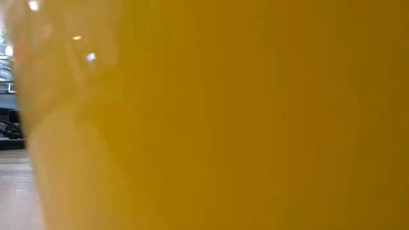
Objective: Pick & Place Mini bowls
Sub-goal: Stack the yellow bowl on top of the yellow bowl on the shelf
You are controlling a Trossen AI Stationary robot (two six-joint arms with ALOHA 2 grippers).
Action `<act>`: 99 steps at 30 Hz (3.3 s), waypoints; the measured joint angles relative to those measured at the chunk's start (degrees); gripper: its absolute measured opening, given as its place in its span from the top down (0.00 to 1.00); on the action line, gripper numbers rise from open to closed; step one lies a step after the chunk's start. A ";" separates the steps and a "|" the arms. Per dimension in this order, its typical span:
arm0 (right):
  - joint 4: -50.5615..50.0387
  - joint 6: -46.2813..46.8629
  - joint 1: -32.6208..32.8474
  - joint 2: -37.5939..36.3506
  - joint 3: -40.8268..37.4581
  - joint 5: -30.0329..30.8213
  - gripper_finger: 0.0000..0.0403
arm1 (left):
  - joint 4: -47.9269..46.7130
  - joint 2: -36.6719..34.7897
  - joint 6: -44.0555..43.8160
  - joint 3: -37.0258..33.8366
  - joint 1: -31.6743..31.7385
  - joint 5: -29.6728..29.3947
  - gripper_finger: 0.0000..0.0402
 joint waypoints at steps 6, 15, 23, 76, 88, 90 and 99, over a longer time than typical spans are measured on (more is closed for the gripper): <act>0.63 -0.06 0.00 0.00 0.01 0.02 0.67 | -3.53 0.63 -0.54 -0.09 -2.41 -2.13 0.63; 1.52 -0.60 -0.02 0.00 0.00 0.02 0.67 | -4.03 1.16 -2.12 -0.07 -4.53 -3.32 0.63; 1.68 -0.66 0.00 -0.02 -0.01 0.52 0.67 | -5.90 2.33 -4.09 -0.12 -4.46 -4.12 0.63; 0.84 -11.29 -16.79 -10.05 0.00 13.51 0.67 | -9.05 -26.16 30.05 -0.09 35.20 -23.33 0.96; 1.30 -17.44 -24.97 -10.36 0.01 13.28 0.67 | -8.14 -23.17 34.44 -0.09 42.89 -18.31 0.96; 1.25 -17.41 -25.70 -10.36 0.01 13.27 0.67 | -8.36 -22.13 34.45 -0.09 43.72 -17.57 0.96; 1.44 -17.40 -26.43 -10.34 -0.01 13.09 0.67 | -8.55 -19.67 34.97 -0.12 45.88 -16.84 0.96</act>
